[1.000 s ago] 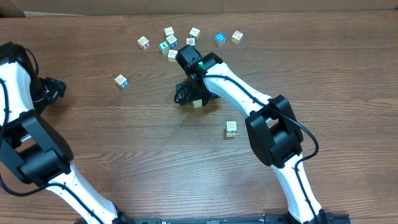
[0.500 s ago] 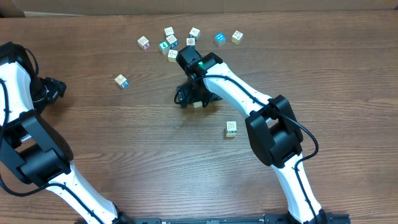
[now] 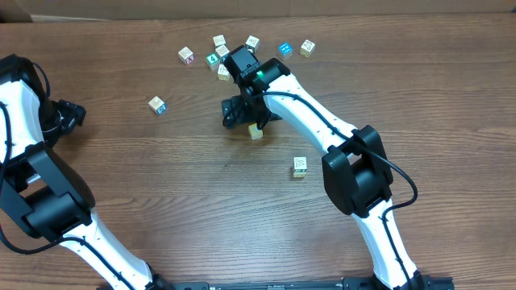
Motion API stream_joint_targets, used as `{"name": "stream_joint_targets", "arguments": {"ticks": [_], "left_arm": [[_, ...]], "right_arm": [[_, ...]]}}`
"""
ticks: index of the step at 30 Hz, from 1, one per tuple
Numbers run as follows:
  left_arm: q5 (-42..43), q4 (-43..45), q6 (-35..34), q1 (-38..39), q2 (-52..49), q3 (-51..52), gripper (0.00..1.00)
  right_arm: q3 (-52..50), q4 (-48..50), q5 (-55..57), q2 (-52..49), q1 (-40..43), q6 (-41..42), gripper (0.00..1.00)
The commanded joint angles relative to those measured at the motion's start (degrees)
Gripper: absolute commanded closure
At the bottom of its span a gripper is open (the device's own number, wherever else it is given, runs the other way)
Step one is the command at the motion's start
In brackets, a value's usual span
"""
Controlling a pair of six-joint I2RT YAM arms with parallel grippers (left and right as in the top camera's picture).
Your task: Form a tower
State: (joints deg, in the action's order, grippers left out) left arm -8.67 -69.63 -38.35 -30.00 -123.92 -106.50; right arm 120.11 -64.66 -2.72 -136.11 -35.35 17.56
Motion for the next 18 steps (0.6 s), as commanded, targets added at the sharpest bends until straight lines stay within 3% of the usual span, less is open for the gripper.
{"name": "stream_joint_targets", "arguments": {"ticks": [1,6,18], "left_arm": [[-0.50,0.02,1.09,0.50,-0.39,-0.85,0.00],[-0.50,0.02,1.07,0.50,-0.39,-0.85,0.01],[-0.50,0.02,1.07,0.50,-0.39,-0.85,0.00]], "right_arm": [[0.98,-0.66,-0.79,1.81,-0.31,0.17,0.27],[-0.59,-1.07,3.43,1.62,-1.42,0.20,0.42],[-2.29,-1.68,10.62,1.60,-2.93,1.22,0.41]]}}
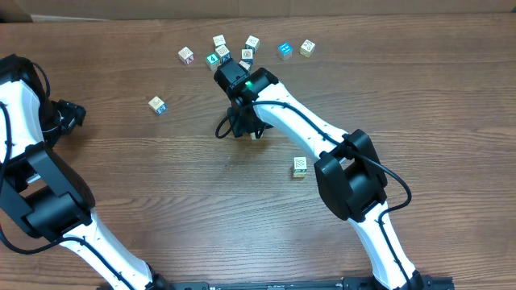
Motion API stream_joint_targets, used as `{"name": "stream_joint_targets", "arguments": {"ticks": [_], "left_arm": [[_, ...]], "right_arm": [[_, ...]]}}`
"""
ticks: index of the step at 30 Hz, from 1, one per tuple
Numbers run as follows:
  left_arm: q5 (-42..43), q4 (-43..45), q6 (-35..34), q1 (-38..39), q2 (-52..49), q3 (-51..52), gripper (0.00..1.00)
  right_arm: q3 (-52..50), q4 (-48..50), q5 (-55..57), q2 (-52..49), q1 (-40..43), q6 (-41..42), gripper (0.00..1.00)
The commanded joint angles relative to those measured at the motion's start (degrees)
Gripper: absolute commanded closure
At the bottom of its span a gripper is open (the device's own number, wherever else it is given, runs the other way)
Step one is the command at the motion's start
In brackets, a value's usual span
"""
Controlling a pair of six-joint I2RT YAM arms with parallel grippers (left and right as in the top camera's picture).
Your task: Form a tower
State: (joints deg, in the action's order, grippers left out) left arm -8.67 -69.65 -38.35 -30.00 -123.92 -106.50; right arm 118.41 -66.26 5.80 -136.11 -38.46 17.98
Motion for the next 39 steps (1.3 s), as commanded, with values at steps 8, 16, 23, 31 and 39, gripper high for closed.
{"name": "stream_joint_targets", "arguments": {"ticks": [8,16,23,31,39], "left_arm": [[-0.50,0.04,1.07,0.50,-0.39,-0.85,0.00],[-0.50,0.04,1.09,0.50,-0.39,-0.85,0.01],[-0.50,0.04,1.09,0.50,-0.39,-0.87,0.00],[-0.50,0.04,1.09,0.50,-0.39,-0.85,0.01],[-0.50,0.04,1.09,0.50,-0.39,-0.87,0.00]], "right_arm": [[-2.99,1.01,2.12,1.51,0.31,1.53,0.41],[-2.99,0.74,2.10,1.51,0.37,1.55,0.51],[-2.99,0.76,2.12,1.51,0.37,1.53,0.57],[-2.99,0.66,2.12,1.51,0.37,1.55,0.53],[-3.02,0.46,2.12,1.51,0.37,1.55,0.65]]}}
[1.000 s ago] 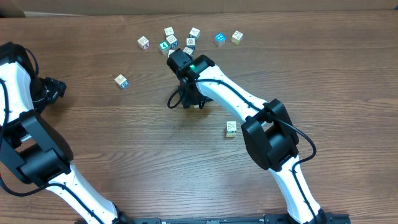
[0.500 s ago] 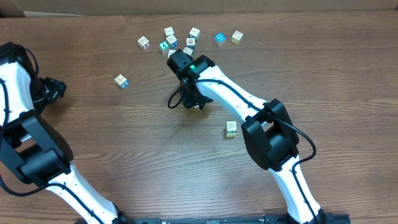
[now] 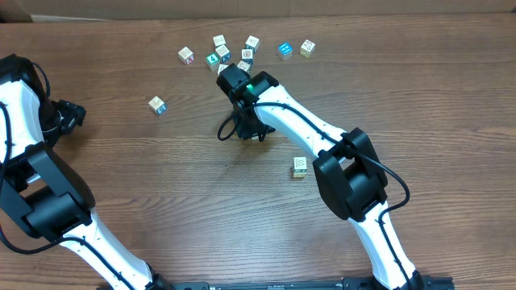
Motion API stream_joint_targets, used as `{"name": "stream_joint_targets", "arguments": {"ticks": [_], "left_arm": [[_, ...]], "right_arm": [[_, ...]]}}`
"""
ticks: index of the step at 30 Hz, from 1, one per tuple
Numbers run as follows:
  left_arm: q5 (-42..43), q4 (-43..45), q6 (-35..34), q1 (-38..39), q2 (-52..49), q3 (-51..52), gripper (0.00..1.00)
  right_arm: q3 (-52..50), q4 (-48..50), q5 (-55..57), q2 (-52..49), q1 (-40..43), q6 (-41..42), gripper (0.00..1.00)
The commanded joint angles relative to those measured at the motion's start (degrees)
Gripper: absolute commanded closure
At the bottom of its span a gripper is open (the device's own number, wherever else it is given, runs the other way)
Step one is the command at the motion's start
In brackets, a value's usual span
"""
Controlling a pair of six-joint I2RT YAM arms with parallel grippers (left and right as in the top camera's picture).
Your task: Form a tower
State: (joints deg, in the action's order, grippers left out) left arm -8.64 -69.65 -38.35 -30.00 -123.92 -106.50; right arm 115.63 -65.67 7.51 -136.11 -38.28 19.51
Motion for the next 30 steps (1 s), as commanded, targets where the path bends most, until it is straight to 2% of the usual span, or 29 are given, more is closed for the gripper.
{"name": "stream_joint_targets", "arguments": {"ticks": [1,5,9,12,21,30], "left_arm": [[-0.52,0.04,1.07,0.50,-0.39,-0.85,0.00],[-0.52,0.04,1.09,0.50,-0.39,-0.87,0.00],[-0.52,0.04,1.09,0.50,-0.39,-0.85,0.00],[-0.52,0.02,1.09,0.50,-0.39,-0.85,0.00],[-0.52,0.04,1.09,0.50,-0.39,-0.87,0.01],[-0.52,0.04,1.07,0.50,-0.39,-0.85,0.01]], "right_arm": [[-0.24,-0.28,0.42,1.51,0.20,0.02,0.64],[-0.24,-0.37,0.42,1.51,0.20,0.02,0.60],[-0.24,-0.28,0.42,1.51,0.20,0.02,0.61],[-0.24,-0.28,0.42,1.51,0.20,0.04,0.67],[-0.24,-0.24,0.39,1.51,0.20,0.04,0.67],[-0.24,0.04,0.39,1.51,0.20,0.04,0.62]]}}
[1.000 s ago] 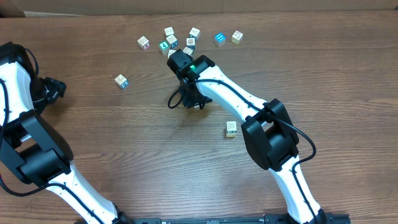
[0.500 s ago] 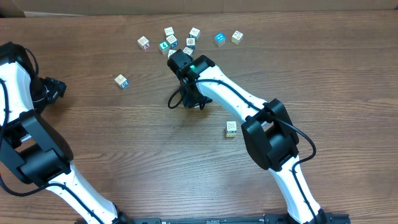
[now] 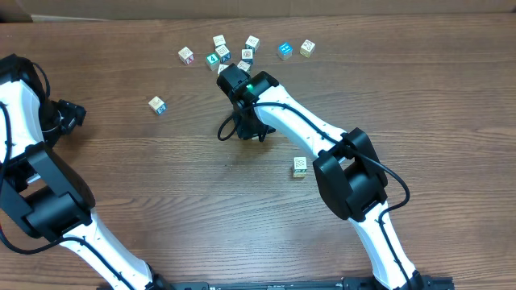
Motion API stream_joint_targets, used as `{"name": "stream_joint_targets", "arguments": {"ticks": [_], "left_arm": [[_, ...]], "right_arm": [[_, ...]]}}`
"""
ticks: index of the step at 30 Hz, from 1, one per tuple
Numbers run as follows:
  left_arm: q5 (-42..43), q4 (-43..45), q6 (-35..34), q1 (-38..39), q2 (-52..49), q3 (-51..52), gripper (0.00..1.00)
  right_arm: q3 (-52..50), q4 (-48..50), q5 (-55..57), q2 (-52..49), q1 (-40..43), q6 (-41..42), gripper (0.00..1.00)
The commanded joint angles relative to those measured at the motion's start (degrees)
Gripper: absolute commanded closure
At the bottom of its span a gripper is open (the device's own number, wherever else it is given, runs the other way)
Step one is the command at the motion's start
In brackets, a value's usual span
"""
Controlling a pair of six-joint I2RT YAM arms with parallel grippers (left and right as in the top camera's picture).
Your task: Form a tower
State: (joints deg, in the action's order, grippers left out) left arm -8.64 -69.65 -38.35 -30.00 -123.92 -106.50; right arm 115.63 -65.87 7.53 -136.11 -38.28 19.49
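Small wooden letter blocks lie on the brown table. A loose cluster of blocks sits at the far middle, with a blue-faced block and a tan block to its right. One block lies alone at the left and another block lies alone nearer the front. My right gripper points down at the table just in front of the cluster; its fingers are dark from above and whatever is between them is hidden. My left gripper rests far left, away from every block.
The right arm's white links run from the front right across the middle of the table, passing just above the lone front block. The left arm lies along the left edge. A cardboard edge borders the table's far side.
At first my right gripper stood beside a tan block lying just in front of the cluster. It then shifted left and over that block, leaving only a sliver showing. By the last two moments the block is fully hidden under the gripper, and the left arm has stayed still.
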Motion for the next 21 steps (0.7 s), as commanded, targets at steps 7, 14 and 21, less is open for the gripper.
{"name": "stream_joint_targets", "arguments": {"ticks": [7,14,21], "left_arm": [[-0.52,0.04,1.09,0.50,-0.39,-0.85,0.00],[-0.52,0.04,1.09,0.50,-0.39,-0.85,0.01],[-0.52,0.04,1.09,0.50,-0.39,-0.85,0.00]], "right_arm": [[-0.24,0.22,0.37,1.51,0.20,0.04,0.63],[-0.24,0.20,0.37,1.51,0.20,0.04,0.63],[-0.24,0.61,0.37,1.49,0.20,0.04,0.63]]}}
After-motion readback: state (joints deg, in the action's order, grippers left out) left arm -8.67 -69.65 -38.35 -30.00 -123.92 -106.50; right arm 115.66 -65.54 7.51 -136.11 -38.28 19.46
